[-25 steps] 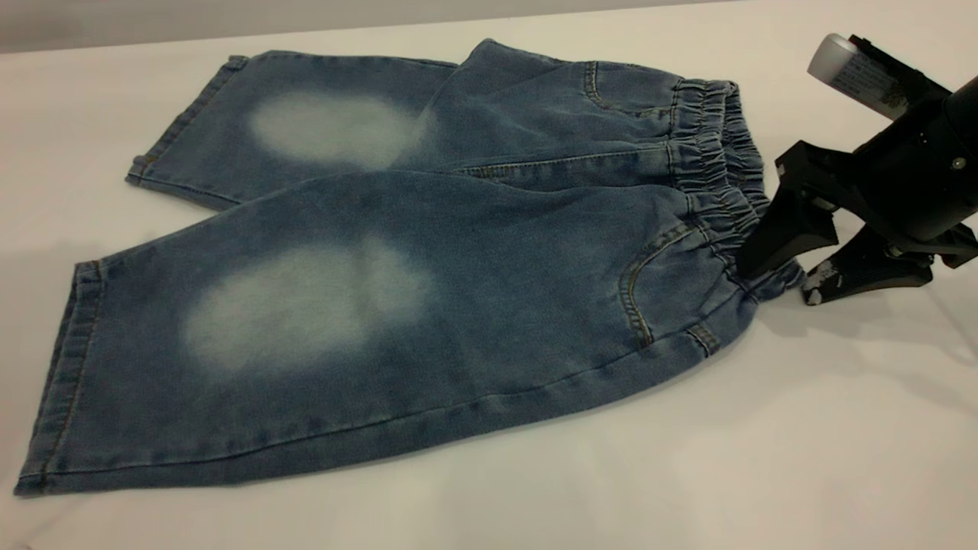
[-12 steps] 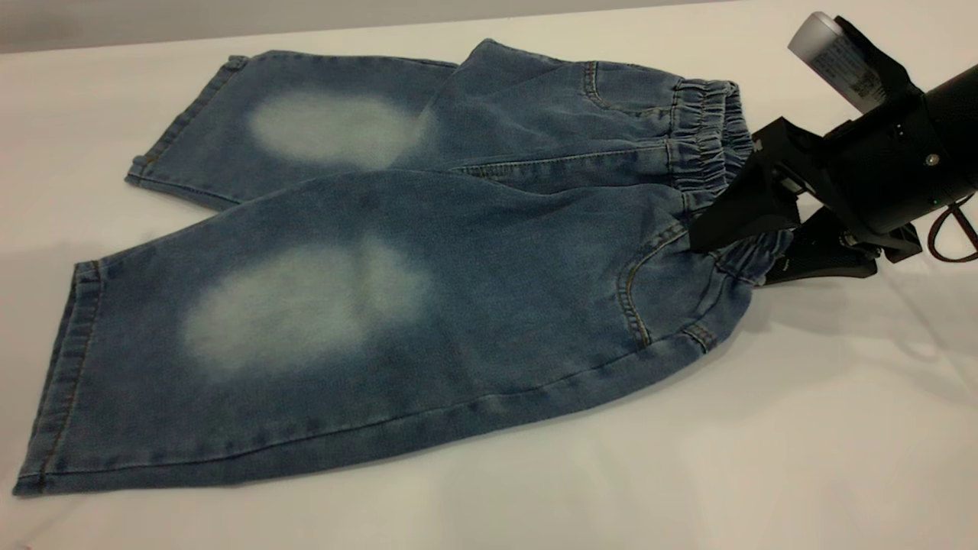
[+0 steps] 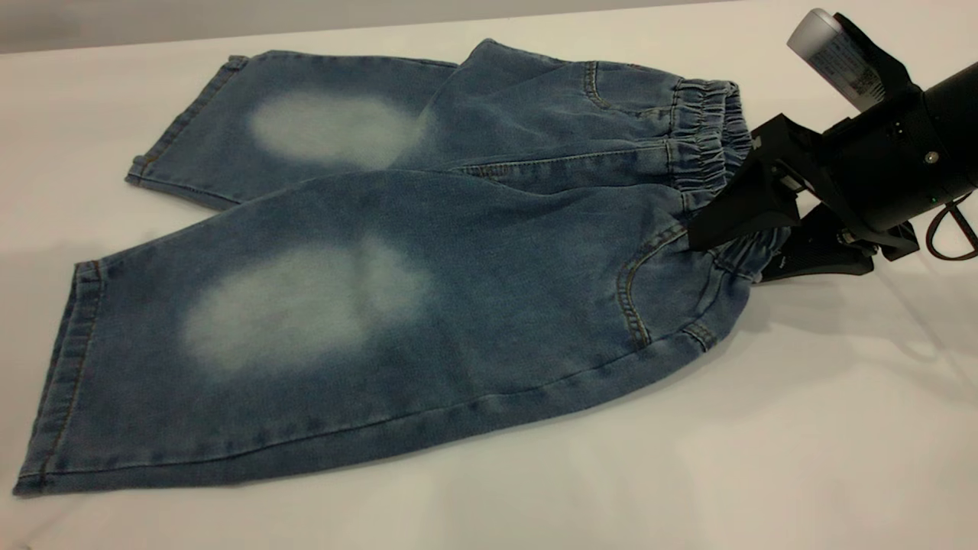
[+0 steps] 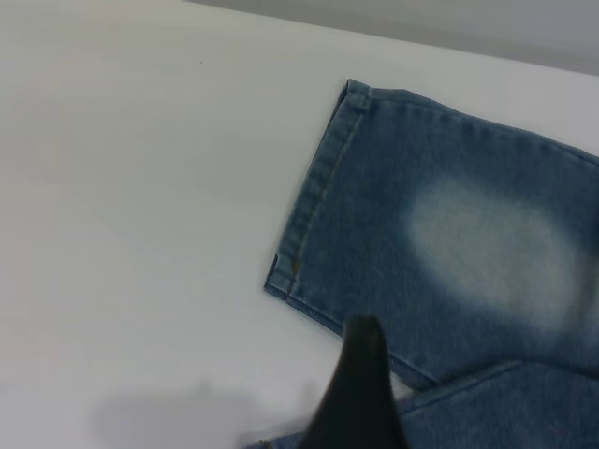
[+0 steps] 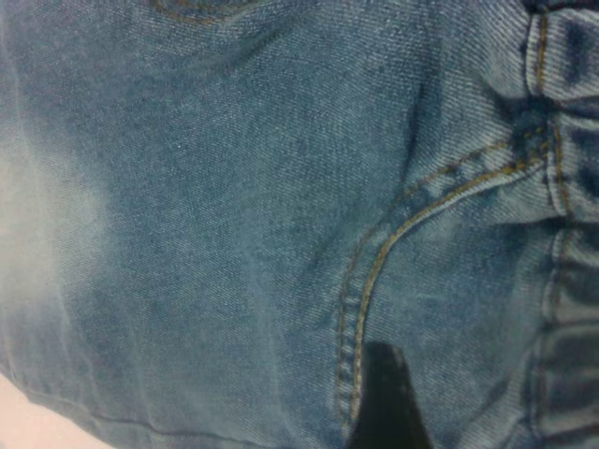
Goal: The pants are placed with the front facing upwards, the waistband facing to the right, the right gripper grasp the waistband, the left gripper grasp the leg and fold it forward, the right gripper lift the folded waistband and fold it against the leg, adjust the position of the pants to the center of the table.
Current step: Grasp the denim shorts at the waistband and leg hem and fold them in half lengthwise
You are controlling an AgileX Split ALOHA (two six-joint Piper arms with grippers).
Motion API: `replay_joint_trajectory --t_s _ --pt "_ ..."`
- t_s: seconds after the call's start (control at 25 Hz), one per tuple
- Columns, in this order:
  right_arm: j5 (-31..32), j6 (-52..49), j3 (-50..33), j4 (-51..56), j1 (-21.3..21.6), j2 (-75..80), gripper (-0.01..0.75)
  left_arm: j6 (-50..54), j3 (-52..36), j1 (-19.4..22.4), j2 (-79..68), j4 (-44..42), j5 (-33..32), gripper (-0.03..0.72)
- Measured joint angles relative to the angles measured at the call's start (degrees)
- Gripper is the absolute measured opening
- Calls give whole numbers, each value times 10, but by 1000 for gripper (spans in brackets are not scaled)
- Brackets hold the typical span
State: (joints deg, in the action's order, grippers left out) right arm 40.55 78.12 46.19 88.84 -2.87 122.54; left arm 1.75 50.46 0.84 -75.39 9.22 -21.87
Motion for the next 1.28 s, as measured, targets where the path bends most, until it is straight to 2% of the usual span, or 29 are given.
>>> replay_joint_trajectory --t_s 0.16,0.32,0.4,0.56,0.76,0.92,1.28 --pt "0 0 0 -1 0 0 281 0 0 0 0 0 -14 557" --pt "0 0 0 -2 0 0 88 1 0 0 0 0 -57 557" --pt "0 0 0 -3 0 0 43 1 0 0 0 0 -83 557" --pt "0 0 0 -3 0 0 40 1 0 0 0 0 -143 557" --pt "-2 0 0 -3 0 0 40 1 -2 0 -13 0 -249 557" --pt "-3 0 0 -3 0 0 40 1 -32 0 -31 1 -311 557" --pt "-3 0 0 -3 0 0 40 2 -131 0 -41 3 -296 557"
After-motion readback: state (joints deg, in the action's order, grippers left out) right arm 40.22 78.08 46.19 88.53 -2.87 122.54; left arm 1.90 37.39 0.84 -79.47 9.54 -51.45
